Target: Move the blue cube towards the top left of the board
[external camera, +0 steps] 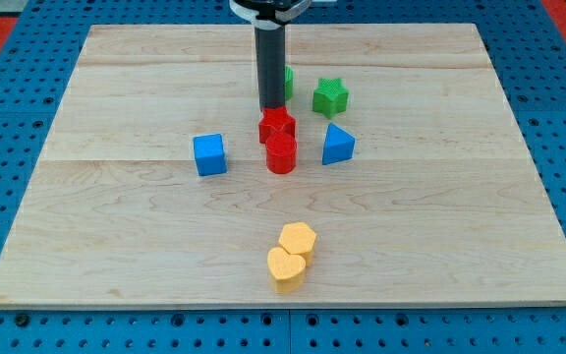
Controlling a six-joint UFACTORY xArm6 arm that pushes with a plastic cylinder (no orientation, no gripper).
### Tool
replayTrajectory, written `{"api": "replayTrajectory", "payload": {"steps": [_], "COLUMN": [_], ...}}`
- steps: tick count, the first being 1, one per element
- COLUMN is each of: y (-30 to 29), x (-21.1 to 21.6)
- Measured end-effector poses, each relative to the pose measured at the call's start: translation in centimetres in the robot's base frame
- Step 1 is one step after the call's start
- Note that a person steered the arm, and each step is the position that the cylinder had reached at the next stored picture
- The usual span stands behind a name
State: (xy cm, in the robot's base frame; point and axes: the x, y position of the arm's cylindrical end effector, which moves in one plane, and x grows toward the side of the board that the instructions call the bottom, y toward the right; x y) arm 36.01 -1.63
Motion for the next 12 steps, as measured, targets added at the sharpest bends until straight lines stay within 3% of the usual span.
{"api": "replayTrajectory", "payload": {"steps": [3,6,9,12], "y": [-6.3,-18.0,-16.9,-8.5], "x": [-1.5,4.2,12.4,13.0]}}
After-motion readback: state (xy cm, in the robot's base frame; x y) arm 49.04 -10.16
